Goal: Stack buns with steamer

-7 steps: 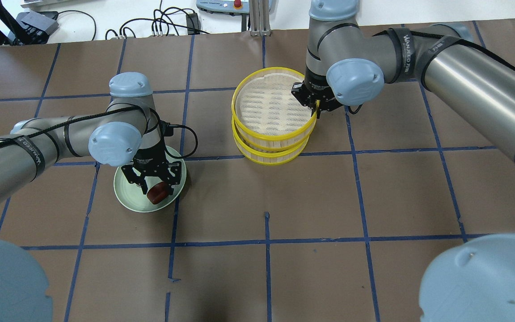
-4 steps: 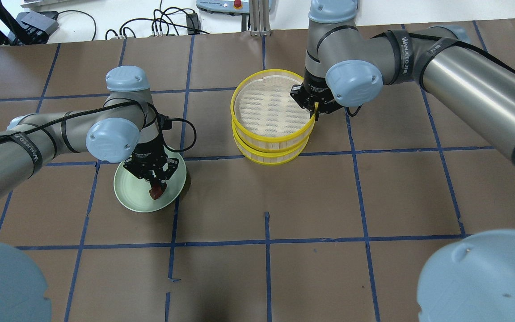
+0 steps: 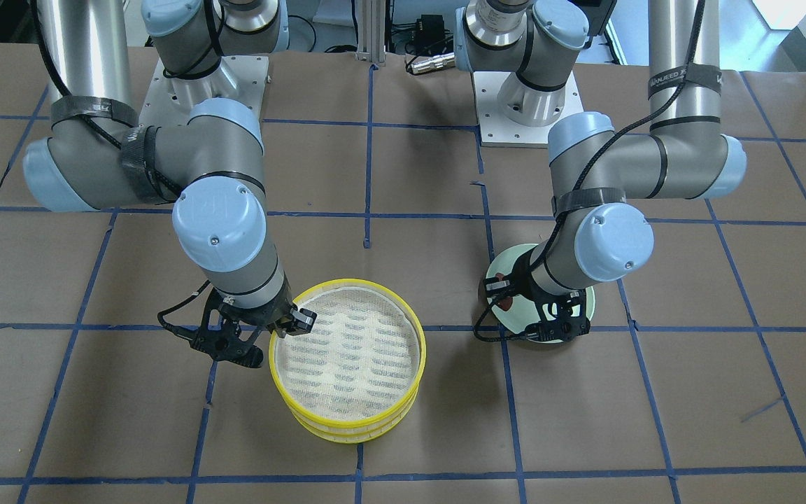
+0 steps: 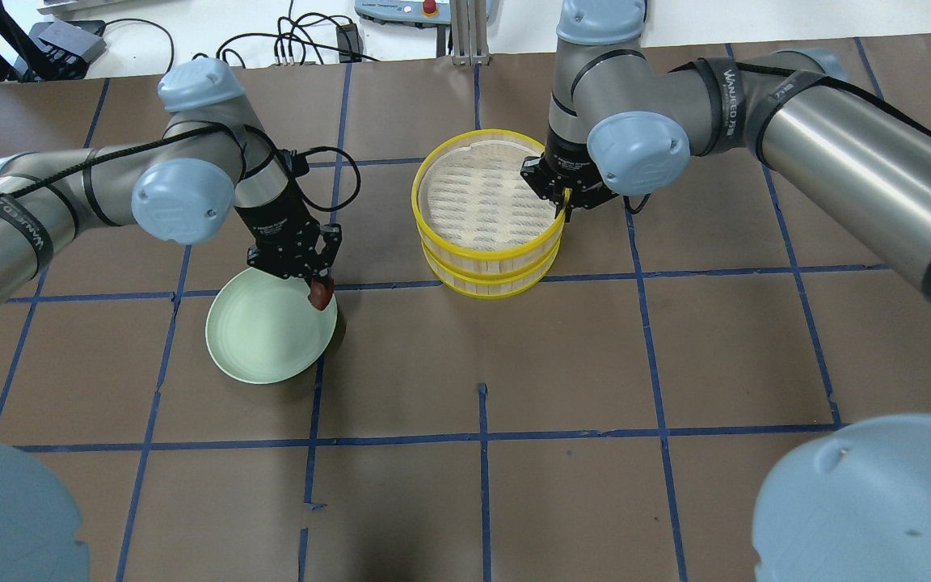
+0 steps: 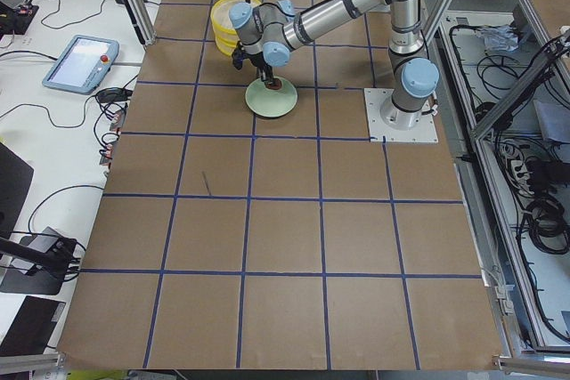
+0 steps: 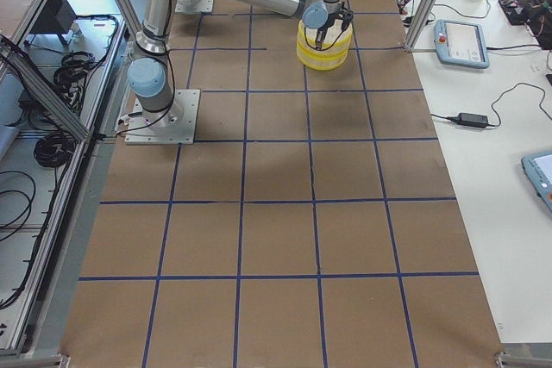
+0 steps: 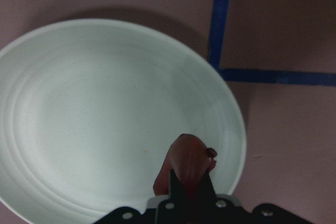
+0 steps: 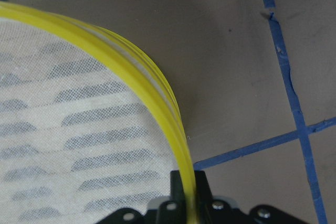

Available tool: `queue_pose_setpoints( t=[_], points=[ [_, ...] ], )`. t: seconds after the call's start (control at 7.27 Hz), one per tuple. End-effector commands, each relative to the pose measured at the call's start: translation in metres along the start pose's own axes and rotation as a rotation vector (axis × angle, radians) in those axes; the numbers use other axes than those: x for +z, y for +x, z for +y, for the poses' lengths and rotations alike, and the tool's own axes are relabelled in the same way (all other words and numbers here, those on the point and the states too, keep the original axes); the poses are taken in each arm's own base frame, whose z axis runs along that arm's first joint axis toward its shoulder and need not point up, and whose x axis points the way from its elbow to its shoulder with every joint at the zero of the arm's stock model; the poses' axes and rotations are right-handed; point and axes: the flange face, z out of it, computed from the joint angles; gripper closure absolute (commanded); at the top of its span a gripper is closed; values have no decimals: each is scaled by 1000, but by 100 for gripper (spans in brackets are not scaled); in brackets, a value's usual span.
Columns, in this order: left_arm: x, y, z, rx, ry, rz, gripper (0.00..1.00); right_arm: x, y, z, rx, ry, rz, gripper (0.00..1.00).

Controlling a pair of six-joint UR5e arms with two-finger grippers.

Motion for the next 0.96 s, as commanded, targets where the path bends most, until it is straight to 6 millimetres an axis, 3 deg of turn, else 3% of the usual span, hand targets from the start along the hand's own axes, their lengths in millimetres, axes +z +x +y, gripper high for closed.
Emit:
queue_pose_setpoints(
  t=[0.0,0.14,0.28,0.41,0.55,0.69,0.83],
  points=[
    [-40,39,-1,-340,-84,311,99,1,0,1,0,-2,1,67],
    [-57,55,0,-478,-157,434,99,2,0,1,-4,-3,2,22],
    [-66,67,-3,-582,-229,527,99,2,0,1,-15,-2,3,1],
    [-68,76,-10,-657,-290,603,99,-4,3,-1,-27,7,3,0],
    [-68,90,-11,-731,-398,691,99,-17,21,-15,-65,14,-3,0],
    [-61,92,-17,-730,-400,706,86,-51,51,-21,-93,28,-11,0],
    [-57,94,-17,-722,-401,703,65,-91,88,-18,-125,13,-9,0]
  ],
)
